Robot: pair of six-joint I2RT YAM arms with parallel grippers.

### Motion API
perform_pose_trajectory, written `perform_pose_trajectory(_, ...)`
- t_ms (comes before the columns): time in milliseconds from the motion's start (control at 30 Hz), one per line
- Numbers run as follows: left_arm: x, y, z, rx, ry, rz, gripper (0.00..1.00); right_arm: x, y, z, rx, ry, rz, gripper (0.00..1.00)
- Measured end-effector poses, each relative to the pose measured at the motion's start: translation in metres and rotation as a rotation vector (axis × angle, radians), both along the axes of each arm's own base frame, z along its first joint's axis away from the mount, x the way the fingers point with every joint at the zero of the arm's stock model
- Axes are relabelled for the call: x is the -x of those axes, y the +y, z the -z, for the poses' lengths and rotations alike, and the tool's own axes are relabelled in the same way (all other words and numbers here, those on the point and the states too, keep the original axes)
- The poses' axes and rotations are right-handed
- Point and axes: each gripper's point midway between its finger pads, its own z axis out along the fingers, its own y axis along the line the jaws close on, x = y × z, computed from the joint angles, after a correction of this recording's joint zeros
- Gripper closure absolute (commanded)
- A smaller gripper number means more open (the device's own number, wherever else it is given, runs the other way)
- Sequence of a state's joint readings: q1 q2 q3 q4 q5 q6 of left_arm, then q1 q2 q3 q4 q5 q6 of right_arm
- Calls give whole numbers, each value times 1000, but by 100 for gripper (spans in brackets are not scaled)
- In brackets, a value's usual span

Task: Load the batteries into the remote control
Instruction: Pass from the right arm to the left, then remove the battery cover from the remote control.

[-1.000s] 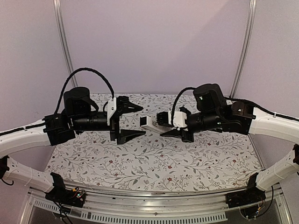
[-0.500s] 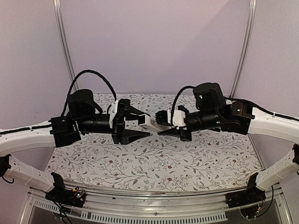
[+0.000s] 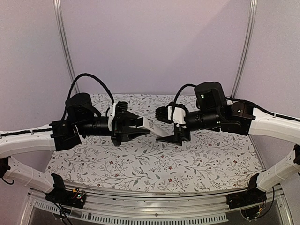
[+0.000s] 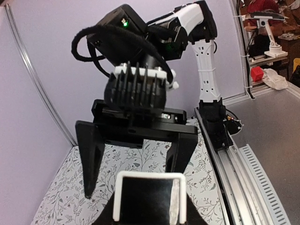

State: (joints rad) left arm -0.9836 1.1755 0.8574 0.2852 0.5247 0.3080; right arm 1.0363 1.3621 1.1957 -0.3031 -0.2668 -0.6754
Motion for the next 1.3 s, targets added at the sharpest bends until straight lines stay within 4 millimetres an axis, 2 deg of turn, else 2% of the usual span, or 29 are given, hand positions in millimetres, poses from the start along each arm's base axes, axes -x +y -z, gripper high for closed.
perform_pose_trajectory(133,4,8,0,30,31,-11,100,2,-4,-25,-99,-29,11,1)
perform_pose_trajectory(233,-3,10,-17,96,79,-59,100,13,-15,-54,-227,-64,-5,1)
perform_pose_trajectory(333,-11,11,-34,152,157,-94,100,33,-28,-84,-378,-111,-62,1)
perform_pose_trajectory(467,-13,12,-60,228,249,-89,100,54,-33,-108,-488,-170,-171,1)
perform_pose_trajectory(567,-15,15,-74,274,317,-79,100,59,-26,-105,-493,-213,-230,1)
perform_pose_trajectory(733,-18,24,-91,324,426,-36,100,56,-18,-83,-440,-289,-264,1)
perform_pose_trajectory(933,-17,27,-97,341,504,13,100,51,-14,-86,-444,-399,-262,2)
perform_pose_trajectory(1100,-14,25,-97,341,542,39,100,42,-8,-87,-457,-456,-238,9)
perform_pose_trajectory(1300,-16,24,-98,354,577,50,100,37,-2,-91,-500,-500,-224,25)
